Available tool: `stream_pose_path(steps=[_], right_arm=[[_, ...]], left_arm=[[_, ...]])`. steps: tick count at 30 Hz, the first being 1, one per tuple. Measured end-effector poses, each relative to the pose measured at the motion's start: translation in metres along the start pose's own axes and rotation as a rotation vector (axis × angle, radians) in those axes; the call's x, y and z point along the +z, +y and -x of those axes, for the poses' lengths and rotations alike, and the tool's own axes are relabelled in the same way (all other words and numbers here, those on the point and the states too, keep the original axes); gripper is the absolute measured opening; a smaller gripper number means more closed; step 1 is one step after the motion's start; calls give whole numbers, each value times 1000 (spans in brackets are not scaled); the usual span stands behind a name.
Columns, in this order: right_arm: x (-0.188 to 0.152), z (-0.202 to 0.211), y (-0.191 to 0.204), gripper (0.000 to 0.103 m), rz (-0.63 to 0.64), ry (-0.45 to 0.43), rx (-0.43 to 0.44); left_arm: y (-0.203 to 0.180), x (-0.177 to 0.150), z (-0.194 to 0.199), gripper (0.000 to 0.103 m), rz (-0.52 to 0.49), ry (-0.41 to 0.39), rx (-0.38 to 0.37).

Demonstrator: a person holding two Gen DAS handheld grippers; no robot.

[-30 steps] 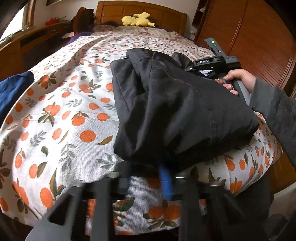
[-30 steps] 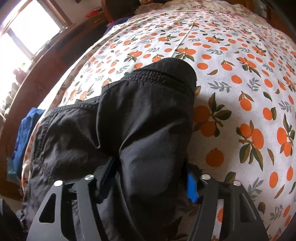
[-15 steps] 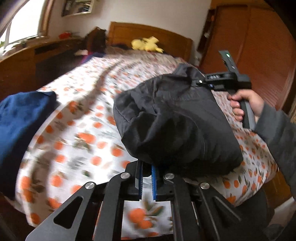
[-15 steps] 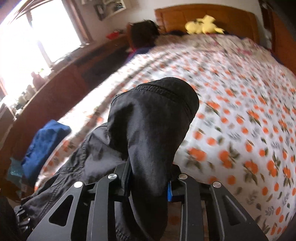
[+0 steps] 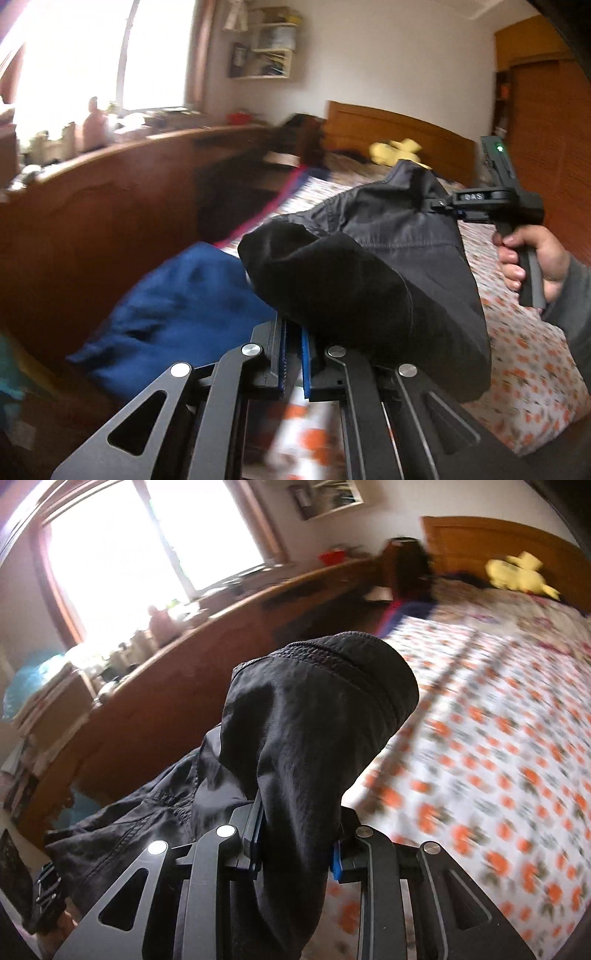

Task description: Fold large clothes

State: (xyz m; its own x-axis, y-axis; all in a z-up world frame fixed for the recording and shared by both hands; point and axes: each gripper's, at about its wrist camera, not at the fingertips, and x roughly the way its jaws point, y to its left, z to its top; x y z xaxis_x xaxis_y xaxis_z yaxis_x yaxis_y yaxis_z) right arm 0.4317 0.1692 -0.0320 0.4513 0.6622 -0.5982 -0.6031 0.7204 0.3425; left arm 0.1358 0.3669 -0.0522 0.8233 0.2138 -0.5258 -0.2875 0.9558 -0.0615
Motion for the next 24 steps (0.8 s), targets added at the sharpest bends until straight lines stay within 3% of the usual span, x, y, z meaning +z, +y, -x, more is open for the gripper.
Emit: stream_pose_path(steps=[7,12,15,17,20,24], right_arm=[[39,-57,86,25,4,17,147],[24,-103,126,26,28,112,193],[3,-128,132,27,61,168,170],[-12,-143,133,30,95,201,111],[-21,-150,123,39,107,238,68],[-29,-137,118,50,154,250,41]], left_arm=[[89,32,14,6,44,-15,205],[160,41,-1,6,101,33,350],[191,31,-19,6,121,101,403],[200,18,-27,7,128,132,423],[210,12,-22,8,150,117,420],[212,12,-24,18,141,121,455]])
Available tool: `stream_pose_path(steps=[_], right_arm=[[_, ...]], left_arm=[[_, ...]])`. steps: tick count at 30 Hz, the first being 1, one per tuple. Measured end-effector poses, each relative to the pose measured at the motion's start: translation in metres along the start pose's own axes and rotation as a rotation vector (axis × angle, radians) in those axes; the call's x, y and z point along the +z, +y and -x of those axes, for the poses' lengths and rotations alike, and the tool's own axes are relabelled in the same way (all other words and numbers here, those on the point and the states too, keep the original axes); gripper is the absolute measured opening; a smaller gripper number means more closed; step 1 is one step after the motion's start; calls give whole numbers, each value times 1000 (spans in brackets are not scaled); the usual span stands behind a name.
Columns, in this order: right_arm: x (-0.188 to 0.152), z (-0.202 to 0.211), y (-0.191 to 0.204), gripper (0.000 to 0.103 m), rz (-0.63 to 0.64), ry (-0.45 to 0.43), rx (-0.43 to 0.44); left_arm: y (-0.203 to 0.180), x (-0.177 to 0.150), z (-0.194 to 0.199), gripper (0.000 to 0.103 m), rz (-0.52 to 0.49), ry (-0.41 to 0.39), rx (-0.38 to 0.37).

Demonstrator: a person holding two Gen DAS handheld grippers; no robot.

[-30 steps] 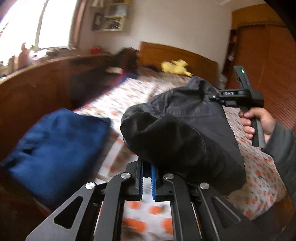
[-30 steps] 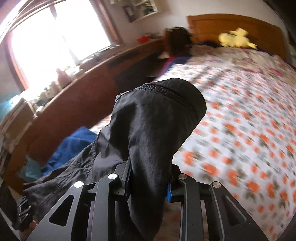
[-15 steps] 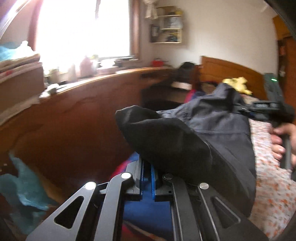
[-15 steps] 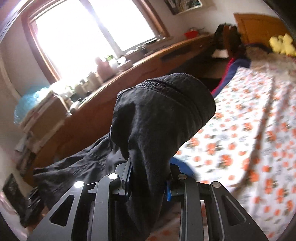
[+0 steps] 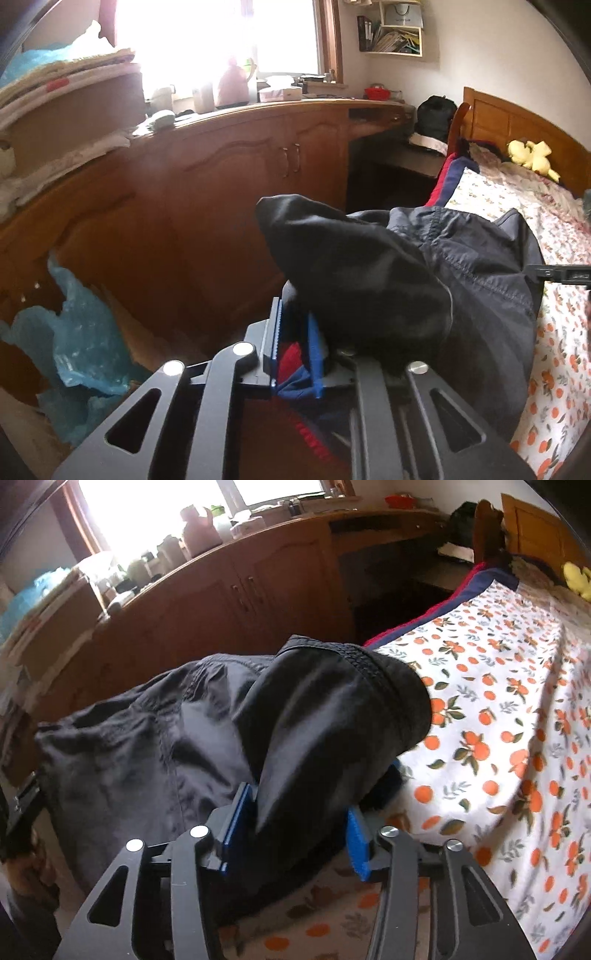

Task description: Fold large clothes

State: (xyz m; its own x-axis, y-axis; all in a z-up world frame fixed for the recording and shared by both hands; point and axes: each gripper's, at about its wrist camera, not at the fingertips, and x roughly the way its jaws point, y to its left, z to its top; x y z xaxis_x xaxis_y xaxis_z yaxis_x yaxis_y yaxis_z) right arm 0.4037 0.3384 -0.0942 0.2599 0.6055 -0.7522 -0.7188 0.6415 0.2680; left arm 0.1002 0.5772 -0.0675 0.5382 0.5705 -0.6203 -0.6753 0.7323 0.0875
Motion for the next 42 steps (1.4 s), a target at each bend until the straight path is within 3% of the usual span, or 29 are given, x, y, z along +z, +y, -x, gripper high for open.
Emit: stream_pose_path(steps=[1,7,16,20,28,31,42], right_arm=[[-2,4,1,52,13,-4,-17],[-31,50,11,52,85,-82,-34],[-81,132,32,57,152,-193,-93],[-107,170,36,61,157,-237,-121],[-165,240,34,90,159,-327,-224],[-187,262,29,95,141,-348,-254],[-275,321,2,95,13,-405,-348]], left_arm=[[-1,-5,3,27,2,-2,7],[-7,-33,36,52,14,-24,-11],[-47,-52,107,99,-28,-119,-104],[-78,-58,142,100,-62,-158,-157],[-143,-77,194,100,-112,-181,-266],[-168,-87,209,101,-139,-178,-306],[-251,-133,252,101,-206,-162,-441]])
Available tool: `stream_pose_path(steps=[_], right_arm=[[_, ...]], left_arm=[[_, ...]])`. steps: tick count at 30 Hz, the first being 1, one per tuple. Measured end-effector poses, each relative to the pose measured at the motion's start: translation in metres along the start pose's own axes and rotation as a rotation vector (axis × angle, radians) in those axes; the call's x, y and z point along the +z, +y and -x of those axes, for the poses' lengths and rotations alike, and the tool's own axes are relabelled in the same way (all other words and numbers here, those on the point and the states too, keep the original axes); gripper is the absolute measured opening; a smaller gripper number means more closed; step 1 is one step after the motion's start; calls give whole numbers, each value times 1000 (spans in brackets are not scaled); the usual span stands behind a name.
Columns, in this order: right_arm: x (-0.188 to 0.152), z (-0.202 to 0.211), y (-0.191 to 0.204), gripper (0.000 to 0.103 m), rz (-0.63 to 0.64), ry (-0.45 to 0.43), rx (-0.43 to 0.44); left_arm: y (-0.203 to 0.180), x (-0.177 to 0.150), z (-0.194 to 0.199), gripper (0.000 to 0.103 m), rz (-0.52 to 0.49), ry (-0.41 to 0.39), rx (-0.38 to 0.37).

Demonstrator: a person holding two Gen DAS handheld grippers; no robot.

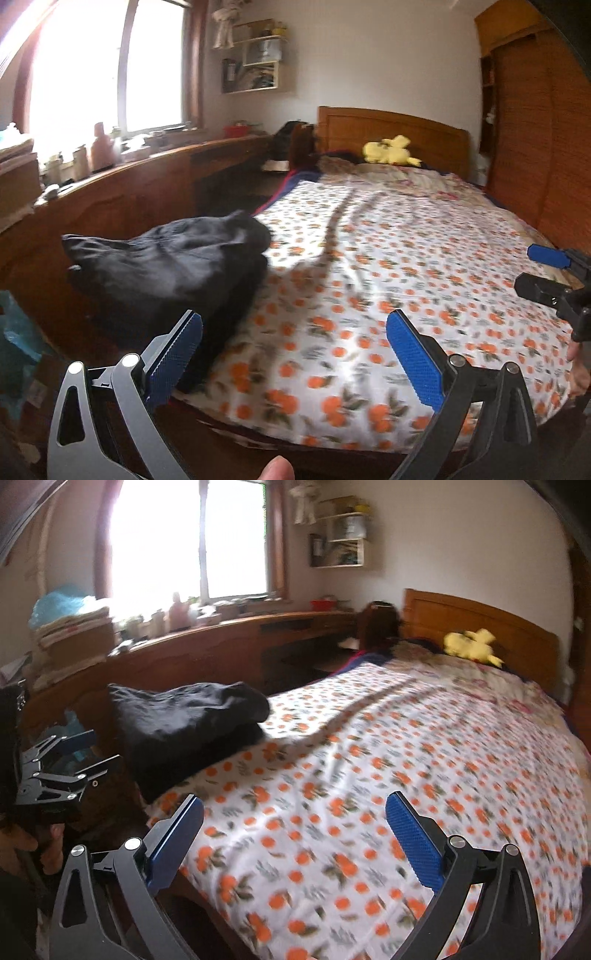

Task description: Fold large clothes

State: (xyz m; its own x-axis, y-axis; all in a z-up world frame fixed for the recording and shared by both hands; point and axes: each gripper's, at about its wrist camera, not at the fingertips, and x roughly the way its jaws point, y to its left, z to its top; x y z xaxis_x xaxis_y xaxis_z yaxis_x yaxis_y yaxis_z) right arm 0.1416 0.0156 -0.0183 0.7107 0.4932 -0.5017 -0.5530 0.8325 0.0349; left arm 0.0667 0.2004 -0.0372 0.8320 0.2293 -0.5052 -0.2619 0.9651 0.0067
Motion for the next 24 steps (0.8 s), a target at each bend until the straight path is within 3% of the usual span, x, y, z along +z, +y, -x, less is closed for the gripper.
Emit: stream_pose_path(steps=[8,16,24], right_arm=[[-57,87,-47,95,-96,-100,-189],[-102,165,-73,95,-184,-171,-324],[-121,207,-80,95,-232,-232,-415]], left_arm=[[-86,-16,22,101,-79,-43,-104],[-156,-30,56,101,-118,-71,-254],[-190,-40,78,101,-139,-81,-311]])
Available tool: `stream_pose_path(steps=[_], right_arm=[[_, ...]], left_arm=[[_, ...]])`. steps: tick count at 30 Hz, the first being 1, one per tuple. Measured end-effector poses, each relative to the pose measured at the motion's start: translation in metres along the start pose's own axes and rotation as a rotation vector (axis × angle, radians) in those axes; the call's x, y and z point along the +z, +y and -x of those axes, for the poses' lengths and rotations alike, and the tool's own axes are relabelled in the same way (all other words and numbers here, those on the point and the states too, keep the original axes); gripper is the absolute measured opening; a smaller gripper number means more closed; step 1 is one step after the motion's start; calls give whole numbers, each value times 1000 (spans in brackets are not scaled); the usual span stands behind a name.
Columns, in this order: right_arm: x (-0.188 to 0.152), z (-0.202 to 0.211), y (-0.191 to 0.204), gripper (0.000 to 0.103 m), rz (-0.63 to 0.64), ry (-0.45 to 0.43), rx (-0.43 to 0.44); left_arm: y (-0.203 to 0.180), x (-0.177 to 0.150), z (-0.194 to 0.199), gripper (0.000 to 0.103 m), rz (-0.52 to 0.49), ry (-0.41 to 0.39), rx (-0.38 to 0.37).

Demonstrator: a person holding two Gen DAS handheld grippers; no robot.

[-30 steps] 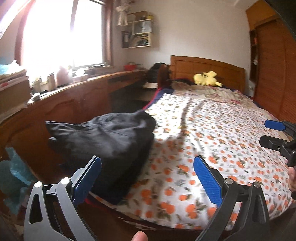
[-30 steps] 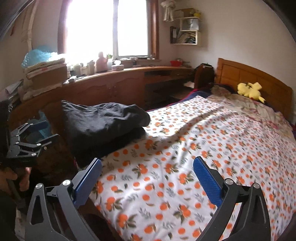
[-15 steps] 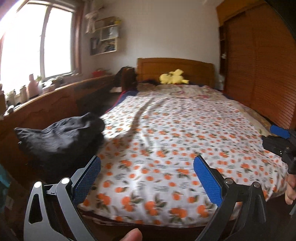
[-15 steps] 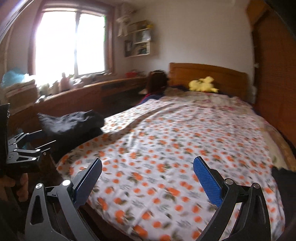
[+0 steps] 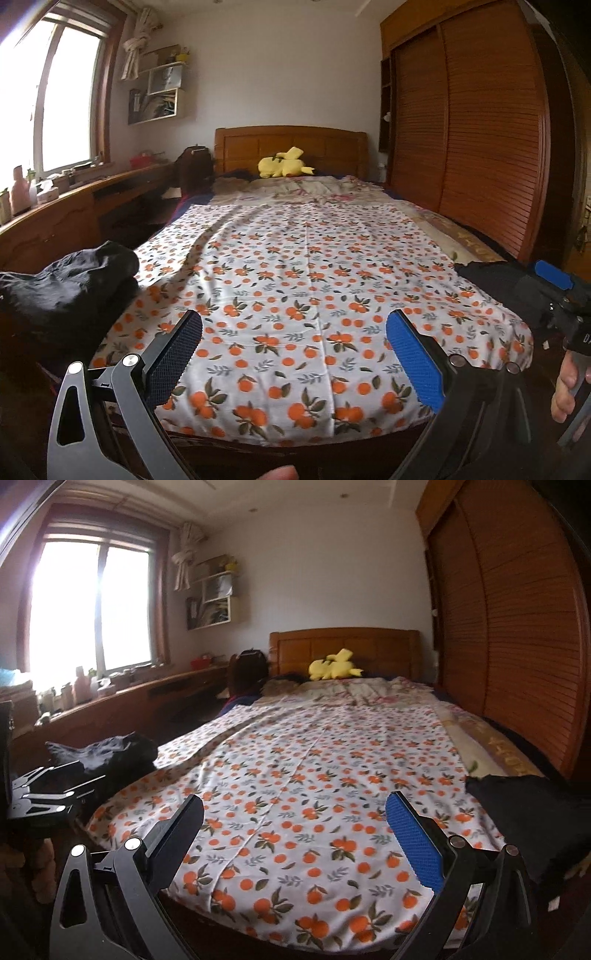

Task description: Fold large clothes

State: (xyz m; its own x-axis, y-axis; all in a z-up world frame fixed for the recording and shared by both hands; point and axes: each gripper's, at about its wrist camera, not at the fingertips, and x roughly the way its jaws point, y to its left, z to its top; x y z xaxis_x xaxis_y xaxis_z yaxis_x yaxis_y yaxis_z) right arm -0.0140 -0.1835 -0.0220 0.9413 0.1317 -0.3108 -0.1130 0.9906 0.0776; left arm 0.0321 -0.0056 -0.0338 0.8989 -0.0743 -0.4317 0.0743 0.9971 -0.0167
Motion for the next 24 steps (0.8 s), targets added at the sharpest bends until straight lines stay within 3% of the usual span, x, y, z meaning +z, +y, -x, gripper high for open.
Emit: stream_pose_path(steps=[7,24], right_arm=[[-1,9,-6,95,-13,-22,-6],[-2,10,-5,95,-6,-29,-11]], left_arm=[[-8,1,10,101,-5,-5,-24],[-6,1,20,101,-7,-25,7]])
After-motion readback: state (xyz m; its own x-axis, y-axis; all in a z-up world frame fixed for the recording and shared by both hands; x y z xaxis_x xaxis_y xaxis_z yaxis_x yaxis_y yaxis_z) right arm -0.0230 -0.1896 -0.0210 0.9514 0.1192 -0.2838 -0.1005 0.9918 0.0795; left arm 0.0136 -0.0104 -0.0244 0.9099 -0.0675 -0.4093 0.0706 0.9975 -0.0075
